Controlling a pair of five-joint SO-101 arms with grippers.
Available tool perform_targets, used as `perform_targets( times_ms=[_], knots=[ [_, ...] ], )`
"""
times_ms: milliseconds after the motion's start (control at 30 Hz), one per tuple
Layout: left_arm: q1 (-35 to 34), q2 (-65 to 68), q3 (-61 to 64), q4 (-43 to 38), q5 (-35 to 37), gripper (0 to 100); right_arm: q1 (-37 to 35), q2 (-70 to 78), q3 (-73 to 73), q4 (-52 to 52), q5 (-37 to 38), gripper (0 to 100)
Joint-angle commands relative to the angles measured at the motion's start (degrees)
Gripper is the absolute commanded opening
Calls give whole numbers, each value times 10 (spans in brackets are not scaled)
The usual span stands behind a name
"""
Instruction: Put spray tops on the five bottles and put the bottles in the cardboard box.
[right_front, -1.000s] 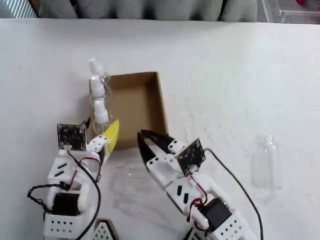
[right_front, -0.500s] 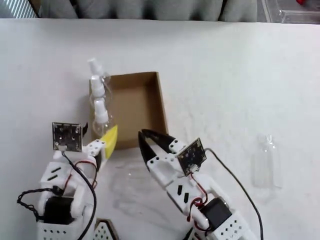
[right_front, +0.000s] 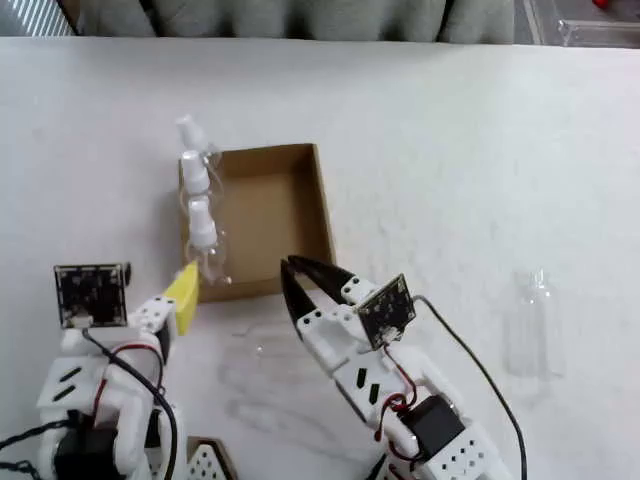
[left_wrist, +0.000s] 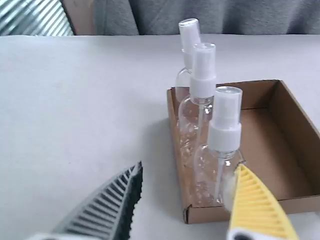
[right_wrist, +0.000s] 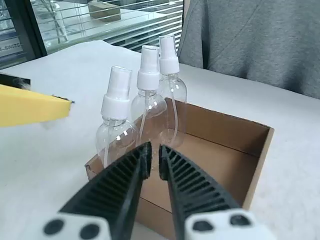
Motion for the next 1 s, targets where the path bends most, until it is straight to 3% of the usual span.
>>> perform_targets(
  times_ms=[0, 133, 233, 433, 700, 967],
  knots=[
    [-87, -5, -51, 10, -28, 271, 6, -5, 4, 2, 6, 15],
    [-182, -1, -44, 6, -31, 271, 5, -5, 0, 34, 8, 16],
    [-226, 0, -6, -18, -30, 271, 2, -5, -15, 67, 55, 16],
    [-313, 0, 142, -181, -30, 271, 0, -5, -77, 204, 125, 17],
    [-316, 25, 142, -162, -29, 271, -26, -4, -125, 305, 169, 18],
    [-316, 343, -17, -164, -28, 271, -59, 100, -150, 310, 212, 18]
  ],
)
